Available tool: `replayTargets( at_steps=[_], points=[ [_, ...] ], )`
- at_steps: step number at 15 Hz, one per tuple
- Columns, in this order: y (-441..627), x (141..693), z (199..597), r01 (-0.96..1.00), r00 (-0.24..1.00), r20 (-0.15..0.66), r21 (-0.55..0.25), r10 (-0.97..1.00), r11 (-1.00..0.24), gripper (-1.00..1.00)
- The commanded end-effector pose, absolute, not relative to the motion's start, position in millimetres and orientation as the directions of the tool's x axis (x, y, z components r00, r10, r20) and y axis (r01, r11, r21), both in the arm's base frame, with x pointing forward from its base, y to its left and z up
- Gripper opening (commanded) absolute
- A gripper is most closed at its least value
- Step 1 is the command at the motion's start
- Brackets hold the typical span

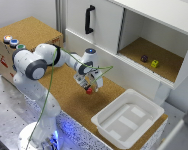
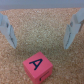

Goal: Rotate the pink block 90 degrees to the right

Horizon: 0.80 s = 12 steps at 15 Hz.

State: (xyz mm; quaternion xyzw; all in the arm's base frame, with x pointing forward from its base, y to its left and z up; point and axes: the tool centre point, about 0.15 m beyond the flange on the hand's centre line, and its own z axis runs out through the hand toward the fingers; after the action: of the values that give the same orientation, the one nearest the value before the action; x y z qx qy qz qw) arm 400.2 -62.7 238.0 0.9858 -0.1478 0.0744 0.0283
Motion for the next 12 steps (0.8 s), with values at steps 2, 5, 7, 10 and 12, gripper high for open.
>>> replayTargets(
  at_steps=[2,5,7,10,12],
  points=[
    [-61,390,243,-0.273,0.95,0.153,-0.015,-0.272,-0.962,1.0],
    [-60,395,235,-0.314,0.94,0.15,0.019,-0.308,-0.949,1.0],
    [-48,393,231,-0.241,0.961,0.143,0.009,-0.238,-0.97,1.0],
    [-37,394,224,-0.083,0.991,0.101,-0.019,-0.084,-0.996,1.0],
    [-35,393,218,0.054,0.993,0.103,0.007,0.054,-0.999,1.0]
  ],
)
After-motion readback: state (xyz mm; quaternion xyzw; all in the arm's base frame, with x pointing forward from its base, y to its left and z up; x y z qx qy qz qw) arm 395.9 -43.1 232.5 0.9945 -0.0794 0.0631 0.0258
